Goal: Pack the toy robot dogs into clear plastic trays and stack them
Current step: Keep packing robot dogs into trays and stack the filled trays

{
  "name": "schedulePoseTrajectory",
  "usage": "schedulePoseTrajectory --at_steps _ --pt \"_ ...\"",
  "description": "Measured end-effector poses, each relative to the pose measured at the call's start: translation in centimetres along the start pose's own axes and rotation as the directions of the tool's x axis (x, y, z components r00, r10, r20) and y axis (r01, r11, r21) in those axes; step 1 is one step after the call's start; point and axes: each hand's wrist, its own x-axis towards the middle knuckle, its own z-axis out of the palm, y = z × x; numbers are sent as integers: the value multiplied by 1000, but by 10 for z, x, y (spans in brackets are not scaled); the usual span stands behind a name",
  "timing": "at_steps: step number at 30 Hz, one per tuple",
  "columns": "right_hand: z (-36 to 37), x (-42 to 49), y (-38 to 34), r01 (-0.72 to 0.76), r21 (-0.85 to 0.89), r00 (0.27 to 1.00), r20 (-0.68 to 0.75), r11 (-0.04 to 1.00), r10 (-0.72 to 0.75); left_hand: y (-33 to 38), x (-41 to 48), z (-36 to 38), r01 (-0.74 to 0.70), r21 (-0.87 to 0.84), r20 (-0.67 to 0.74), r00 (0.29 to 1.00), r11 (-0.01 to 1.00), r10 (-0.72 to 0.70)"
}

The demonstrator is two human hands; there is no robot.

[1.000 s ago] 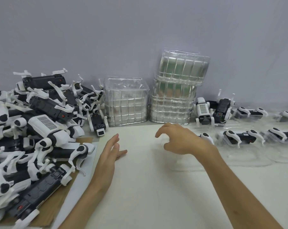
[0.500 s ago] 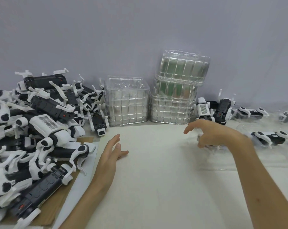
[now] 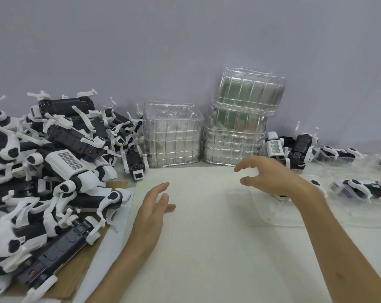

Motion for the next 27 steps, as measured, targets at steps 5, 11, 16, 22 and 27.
schedulePoseTrajectory --at_steps 5,11,16,22,27 --pt "19 7 -26 181 100 977 -137 978 -166 5 -3 1 -19 30 1 1000 999 19" --pt "43 54 -89 307 19 920 -260 952 -292 4 -1 -1 -64 43 -11 998 997 64" --pt "38 116 -129 277 -172 865 -385 945 -323 4 1 -3 -71 62 -9 997 996 71" --pt "29 161 -126 132 -206 954 -240 970 -181 6 1 -7 -64 66 -28 997 996 66" --pt "15 155 -131 194 -54 893 -403 979 -199 6 4 -10 -32 -5 -32 999 999 32"
